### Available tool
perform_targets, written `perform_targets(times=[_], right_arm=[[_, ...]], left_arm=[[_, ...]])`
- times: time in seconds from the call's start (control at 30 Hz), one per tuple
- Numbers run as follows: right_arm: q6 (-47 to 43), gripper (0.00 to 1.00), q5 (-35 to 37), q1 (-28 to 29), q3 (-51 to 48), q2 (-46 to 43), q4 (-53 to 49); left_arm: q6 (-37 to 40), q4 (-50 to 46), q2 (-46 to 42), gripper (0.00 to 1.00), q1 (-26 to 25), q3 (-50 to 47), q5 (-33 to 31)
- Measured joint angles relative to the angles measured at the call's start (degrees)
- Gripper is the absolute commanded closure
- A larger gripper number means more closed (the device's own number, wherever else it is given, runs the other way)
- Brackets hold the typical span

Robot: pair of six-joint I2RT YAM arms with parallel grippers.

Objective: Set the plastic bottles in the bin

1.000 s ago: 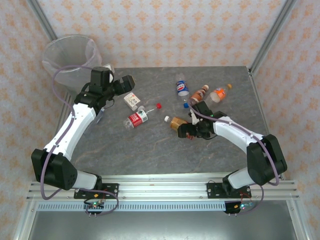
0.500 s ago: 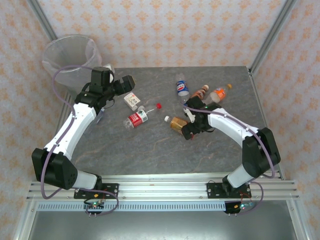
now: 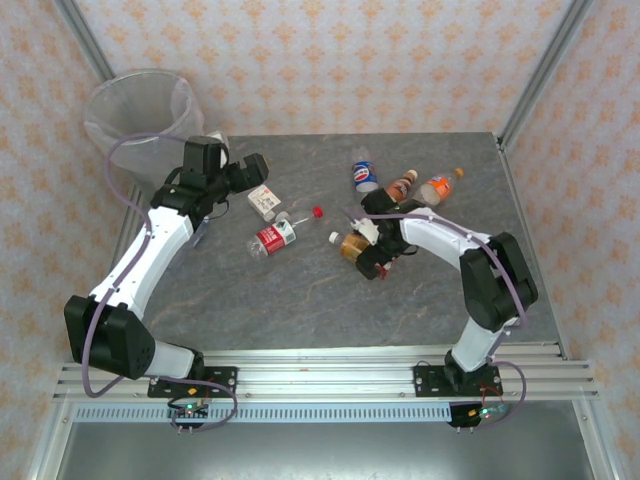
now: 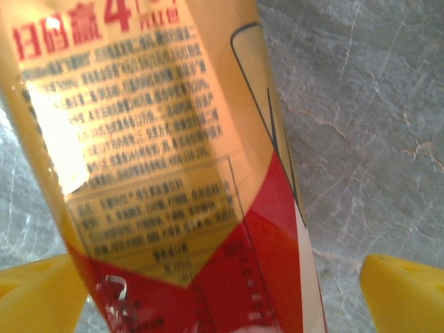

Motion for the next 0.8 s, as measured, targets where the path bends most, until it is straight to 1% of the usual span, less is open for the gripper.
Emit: perform_targets(times=[0.3, 0.57, 0.8], right_arm=[[-0.3, 0.19, 0.0, 0.0, -1.7, 3.5, 3.1], [0.7, 0.37, 0.5, 0.0, -3.0, 2.9, 4.4], [2.1, 0.45, 0.6, 0.0, -5.3, 0.7, 6.2]], left_arm=[[0.0, 0.0, 0.0, 0.00, 0.0, -0.4, -0.1], [0.0, 0.0, 0.0, 0.00, 0.0, -0.9, 0.0], [-0.3, 0.2, 0.0, 0.00, 0.0, -1.5, 1.4]])
